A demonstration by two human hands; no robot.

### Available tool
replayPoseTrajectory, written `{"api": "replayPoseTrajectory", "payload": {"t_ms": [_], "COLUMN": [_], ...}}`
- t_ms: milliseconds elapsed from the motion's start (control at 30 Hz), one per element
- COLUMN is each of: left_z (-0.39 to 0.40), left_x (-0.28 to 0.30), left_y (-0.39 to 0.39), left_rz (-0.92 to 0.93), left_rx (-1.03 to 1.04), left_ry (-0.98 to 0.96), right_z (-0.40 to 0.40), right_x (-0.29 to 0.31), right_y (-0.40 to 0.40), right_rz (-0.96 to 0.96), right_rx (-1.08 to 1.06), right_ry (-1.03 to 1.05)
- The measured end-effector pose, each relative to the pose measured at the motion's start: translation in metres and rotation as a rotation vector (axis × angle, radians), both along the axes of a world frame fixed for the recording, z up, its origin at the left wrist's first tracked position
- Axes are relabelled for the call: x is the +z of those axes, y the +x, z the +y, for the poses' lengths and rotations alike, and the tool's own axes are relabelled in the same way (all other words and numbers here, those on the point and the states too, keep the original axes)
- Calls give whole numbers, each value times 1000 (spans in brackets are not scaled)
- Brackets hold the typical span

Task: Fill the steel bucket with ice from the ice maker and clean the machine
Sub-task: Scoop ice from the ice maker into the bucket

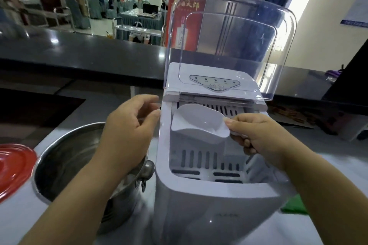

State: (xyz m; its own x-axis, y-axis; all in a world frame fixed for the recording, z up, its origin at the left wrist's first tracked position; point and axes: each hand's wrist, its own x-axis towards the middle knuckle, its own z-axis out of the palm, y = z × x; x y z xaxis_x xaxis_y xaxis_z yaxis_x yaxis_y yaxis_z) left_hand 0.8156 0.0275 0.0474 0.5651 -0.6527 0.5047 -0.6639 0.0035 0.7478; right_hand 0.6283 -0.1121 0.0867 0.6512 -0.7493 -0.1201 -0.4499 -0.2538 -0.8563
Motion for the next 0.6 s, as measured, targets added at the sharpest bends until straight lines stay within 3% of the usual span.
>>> {"api": "replayPoseTrajectory", "payload": {"t_ms": [300, 467, 600], "left_z": [39, 61, 76], "left_x": [-17, -20, -21], "left_y": [-7, 4, 19], "left_rz": [70, 104, 62], "left_rx": [202, 279, 325], "left_ry": [2, -12, 10], "right_z": [19, 34, 43], "right_x": [19, 22, 19], "right_y": [19, 37, 48], "right_rz": [-187, -133, -82], "right_rx": [61, 163, 222], "right_ry": [38, -34, -208]}}
